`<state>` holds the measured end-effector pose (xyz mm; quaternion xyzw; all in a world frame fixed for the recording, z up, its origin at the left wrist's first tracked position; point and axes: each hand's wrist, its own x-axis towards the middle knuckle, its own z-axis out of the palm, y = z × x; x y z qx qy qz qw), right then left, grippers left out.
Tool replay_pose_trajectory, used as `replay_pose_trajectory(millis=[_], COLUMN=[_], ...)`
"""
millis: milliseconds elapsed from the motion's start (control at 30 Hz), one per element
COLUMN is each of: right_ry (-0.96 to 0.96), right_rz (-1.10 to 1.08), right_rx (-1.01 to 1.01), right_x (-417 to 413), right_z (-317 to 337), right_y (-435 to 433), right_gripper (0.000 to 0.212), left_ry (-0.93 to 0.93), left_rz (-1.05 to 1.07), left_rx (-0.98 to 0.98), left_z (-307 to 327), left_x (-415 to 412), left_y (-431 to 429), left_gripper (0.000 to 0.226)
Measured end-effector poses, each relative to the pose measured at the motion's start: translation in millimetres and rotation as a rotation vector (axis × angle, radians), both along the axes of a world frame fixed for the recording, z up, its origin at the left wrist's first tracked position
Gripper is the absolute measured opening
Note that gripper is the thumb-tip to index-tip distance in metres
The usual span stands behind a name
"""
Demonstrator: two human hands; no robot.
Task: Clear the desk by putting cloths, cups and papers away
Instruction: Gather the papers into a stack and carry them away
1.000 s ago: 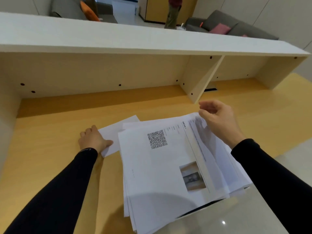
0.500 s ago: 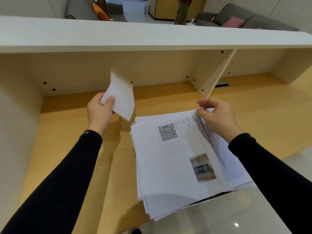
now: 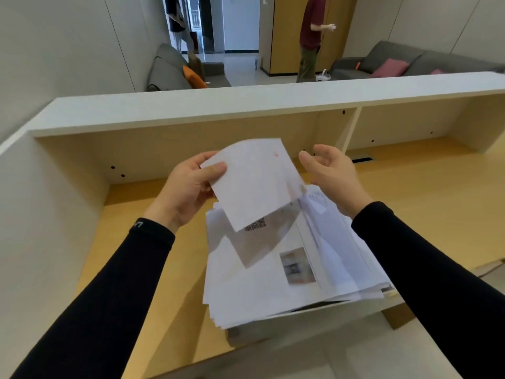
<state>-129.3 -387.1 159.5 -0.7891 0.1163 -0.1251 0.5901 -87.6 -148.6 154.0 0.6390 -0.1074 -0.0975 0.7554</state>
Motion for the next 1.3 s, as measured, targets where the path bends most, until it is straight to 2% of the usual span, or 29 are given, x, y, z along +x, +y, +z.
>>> replay_pose_trajectory(millis=[67, 100, 167, 233, 300, 433, 500, 567, 633, 733, 867, 1000, 1167, 1300], right_ry=[0.021, 0.053, 0.119, 0.149, 0.145, 0.187, 0.314, 0.457, 0.548, 0.484, 0.408, 0.401, 0.365, 0.357], right_rz=[-0.016, -0.012, 0.017, 0.021, 0.000, -0.065, -0.066, 0.000, 0.133, 0.245, 0.262, 0.283, 0.250, 0.218], right_rx=[-0.017, -0.036, -0.100, -0.165, -0.237, -0.314, -0.261, -0.108, 0.044, 0.175, 0.286, 0.326, 0.271, 0.285], right_x=[-13, -19, -32, -44, -57, -78, -83, -90, -96, -101, -101, -108, -140, -178], right_z=[-5, -10, -21, -34, -45, -62, -72, -82, -94, -112, -118, -115, -118, -115], right_y=[-12, -18, -29, -39, -50, -78, -92, -101, -106, -104, -94, -84, -63, -48], right_gripper=[0.062, 0.059, 0.049, 0.043, 0.044, 0.055, 0.070, 0.083, 0.078, 0.054, 0.045, 0.053, 0.049, 0.032], left_ry=[0.061, 0.077, 0.037, -0.022, -0.070, -0.213, -0.047, 0.218, 0.359, 0.374, 0.394, 0.375, 0.332, 0.310], left_rz=[-0.013, -0.010, 0.008, 0.057, 0.130, 0.400, 0.434, 0.369, 0.266, 0.220, 0.238, 0.248, 0.244, 0.250], left_rx=[0.059, 0.154, 0.477, 0.727, 0.829, 0.978, 0.960, 0.822, 0.621, 0.392, 0.239, 0.197, 0.248, 0.312], left_z=[-11, -19, -38, -55, -68, -76, -80, -90, -102, -114, -117, -118, -120, -126], left_x=[-14, -20, -33, -44, -55, -78, -93, -106, -117, -125, -128, -132, -151, -183], left_y=[-10, -13, -21, -28, -32, -25, -20, -16, -13, -13, -23, -26, -10, 2], left_gripper=[0.016, 0.016, 0.021, 0.039, 0.054, 0.052, 0.068, 0.090, 0.092, 0.059, 0.031, 0.025, 0.021, 0.024])
